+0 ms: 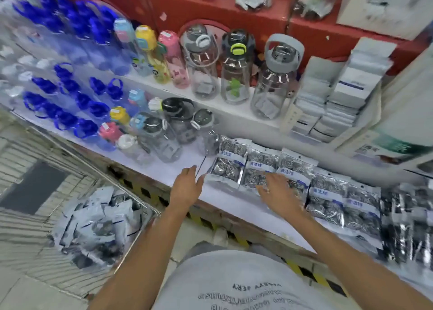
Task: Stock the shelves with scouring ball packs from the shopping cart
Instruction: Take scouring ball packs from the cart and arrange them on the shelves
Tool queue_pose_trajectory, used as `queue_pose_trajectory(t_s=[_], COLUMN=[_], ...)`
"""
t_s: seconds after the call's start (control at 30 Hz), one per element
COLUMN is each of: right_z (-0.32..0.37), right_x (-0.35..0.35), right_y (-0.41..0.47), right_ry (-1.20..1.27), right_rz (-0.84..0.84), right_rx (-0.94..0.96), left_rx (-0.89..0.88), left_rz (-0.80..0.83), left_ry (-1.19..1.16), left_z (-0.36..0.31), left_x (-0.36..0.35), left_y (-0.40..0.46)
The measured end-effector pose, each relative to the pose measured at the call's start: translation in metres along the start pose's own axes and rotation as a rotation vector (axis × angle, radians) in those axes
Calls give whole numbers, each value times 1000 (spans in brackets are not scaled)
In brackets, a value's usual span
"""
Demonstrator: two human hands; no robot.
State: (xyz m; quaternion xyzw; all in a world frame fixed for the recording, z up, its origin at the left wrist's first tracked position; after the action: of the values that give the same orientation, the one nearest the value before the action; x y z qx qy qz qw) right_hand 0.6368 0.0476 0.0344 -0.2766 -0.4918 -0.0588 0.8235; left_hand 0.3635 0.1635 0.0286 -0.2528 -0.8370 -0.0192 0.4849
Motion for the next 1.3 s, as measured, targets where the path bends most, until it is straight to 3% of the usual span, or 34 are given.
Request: queue_pose_trajectory(t_s=[0.3, 0.5, 0.7, 0.97, 1.3], right_z=[144, 210, 276, 342, 416], right_x=[-62, -123, -182, -250, -323], right_y=[-54, -107, -143, -155, -114], right_ry=[-105, -211, -260, -315, -364], right_rz=[133, 268, 338, 429, 568], right_rx=[494, 661, 783, 751, 612], left_rx=[310, 579, 747, 823, 926], left_rz=[-306, -452, -583, -582, -496], left_ry=[63, -31, -158, -298, -546], left_z=[68, 121, 164, 242, 335], left_x=[33, 25, 17, 25, 24], left_y=[-190, -316, -385, -408, -370])
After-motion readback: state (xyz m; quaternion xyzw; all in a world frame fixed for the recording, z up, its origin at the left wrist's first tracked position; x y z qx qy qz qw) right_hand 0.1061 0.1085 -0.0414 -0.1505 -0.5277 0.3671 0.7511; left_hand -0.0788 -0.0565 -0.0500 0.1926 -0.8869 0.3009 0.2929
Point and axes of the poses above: each hand's wrist, its own y-axis towards the middle knuckle, its own x-axis out of the back of the hand, z = x × y, the point moved 8 cm from there along y, towards the middle knuckle, and after that the axes turned 11 degrees about -x, right-handed, at the moved point
